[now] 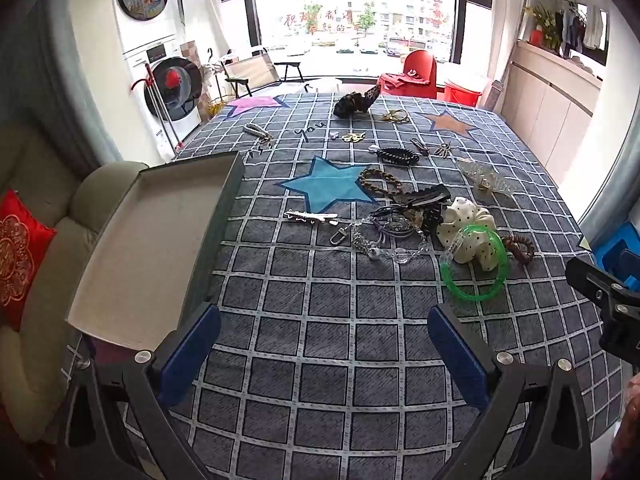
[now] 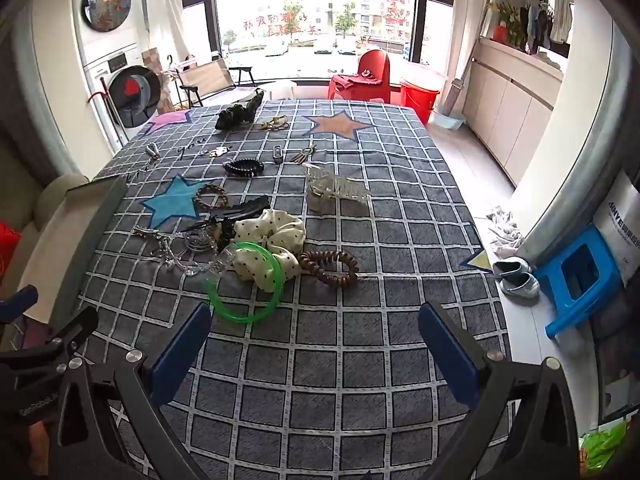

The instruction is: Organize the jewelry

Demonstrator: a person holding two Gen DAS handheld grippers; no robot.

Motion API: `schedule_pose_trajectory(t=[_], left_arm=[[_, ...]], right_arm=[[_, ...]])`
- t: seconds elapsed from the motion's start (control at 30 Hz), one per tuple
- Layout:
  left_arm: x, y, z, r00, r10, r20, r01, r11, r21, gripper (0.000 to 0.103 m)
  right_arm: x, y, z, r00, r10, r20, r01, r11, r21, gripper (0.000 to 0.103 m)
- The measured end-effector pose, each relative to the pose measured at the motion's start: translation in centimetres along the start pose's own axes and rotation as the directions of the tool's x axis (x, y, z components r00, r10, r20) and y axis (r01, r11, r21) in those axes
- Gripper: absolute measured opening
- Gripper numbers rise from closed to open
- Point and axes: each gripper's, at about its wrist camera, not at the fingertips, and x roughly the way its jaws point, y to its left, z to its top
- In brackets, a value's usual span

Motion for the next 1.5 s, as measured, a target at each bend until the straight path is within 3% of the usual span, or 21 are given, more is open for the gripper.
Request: schedule_pose_trajectory(t=[0.13, 1.5], left_arm=[[0.3, 0.6, -0.2, 0.999, -0.027, -0.026, 0.026, 0.999, -0.034, 0.103], [0.3, 1.4, 0.1, 0.999, 0.011, -0.031, -0.012, 0.999, -0.051, 0.103]], right_arm=[[-0.3, 0.2, 0.4, 1.0, -0.005, -0.005, 0.005, 1.0, 0.005, 0.103], [-0.4, 0.4, 0.3, 1.0, -0.017, 0.005, 0.017, 1.0, 0.0, 0.103]])
